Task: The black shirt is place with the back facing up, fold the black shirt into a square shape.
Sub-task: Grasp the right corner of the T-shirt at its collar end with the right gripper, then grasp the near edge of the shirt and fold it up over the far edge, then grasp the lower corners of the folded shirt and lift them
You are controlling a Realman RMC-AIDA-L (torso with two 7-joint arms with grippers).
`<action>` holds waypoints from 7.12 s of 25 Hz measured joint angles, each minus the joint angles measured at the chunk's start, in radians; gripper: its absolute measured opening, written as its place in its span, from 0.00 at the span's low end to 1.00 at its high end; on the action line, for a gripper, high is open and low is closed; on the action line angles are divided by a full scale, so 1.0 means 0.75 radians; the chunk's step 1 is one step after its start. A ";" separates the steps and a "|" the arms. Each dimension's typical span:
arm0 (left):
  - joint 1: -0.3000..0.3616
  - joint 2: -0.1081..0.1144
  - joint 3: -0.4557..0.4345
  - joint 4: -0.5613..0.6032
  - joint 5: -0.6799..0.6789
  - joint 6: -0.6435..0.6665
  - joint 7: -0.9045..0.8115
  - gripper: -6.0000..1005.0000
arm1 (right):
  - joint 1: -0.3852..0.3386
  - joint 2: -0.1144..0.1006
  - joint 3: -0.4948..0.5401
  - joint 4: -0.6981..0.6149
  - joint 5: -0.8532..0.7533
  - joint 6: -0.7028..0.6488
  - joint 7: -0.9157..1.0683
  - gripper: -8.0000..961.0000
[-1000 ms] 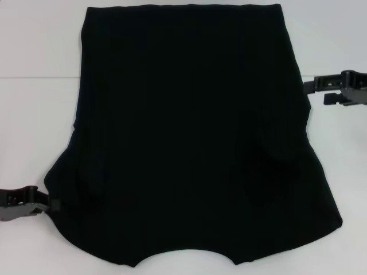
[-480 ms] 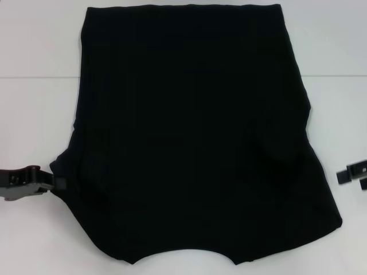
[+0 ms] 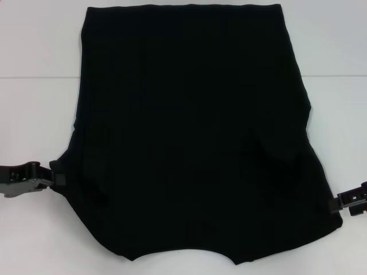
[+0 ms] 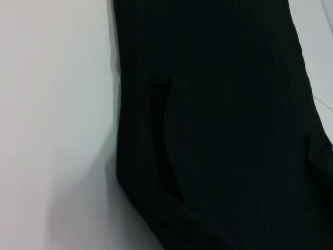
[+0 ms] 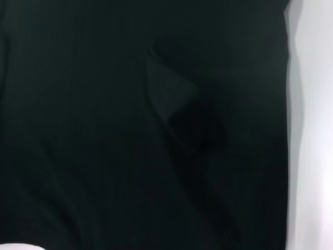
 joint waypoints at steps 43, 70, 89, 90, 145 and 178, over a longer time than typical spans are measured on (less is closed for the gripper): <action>-0.004 0.000 -0.005 -0.001 -0.004 -0.031 -0.027 0.05 | 0.080 0.085 -0.032 0.071 -0.045 0.113 0.016 0.53; -0.015 0.011 0.032 0.018 0.009 0.270 0.042 0.05 | -0.101 0.089 0.030 -0.174 -0.050 -0.124 0.068 0.05; -0.021 -0.016 0.137 -0.037 -0.043 0.396 0.046 0.05 | -0.201 0.126 0.190 -0.286 0.108 -0.295 -0.021 0.06; -0.042 -0.012 0.128 -0.064 -0.064 0.360 0.033 0.05 | -0.175 0.117 0.205 -0.240 0.152 -0.282 -0.037 0.06; -0.440 -0.171 0.698 -0.355 -0.214 -1.471 -0.110 0.09 | 0.391 0.121 -0.375 0.475 0.388 1.577 -0.126 0.06; -0.185 -0.022 0.255 -0.274 -0.196 -0.670 -0.040 0.56 | 0.274 -0.077 -0.162 0.074 0.388 0.589 0.250 0.87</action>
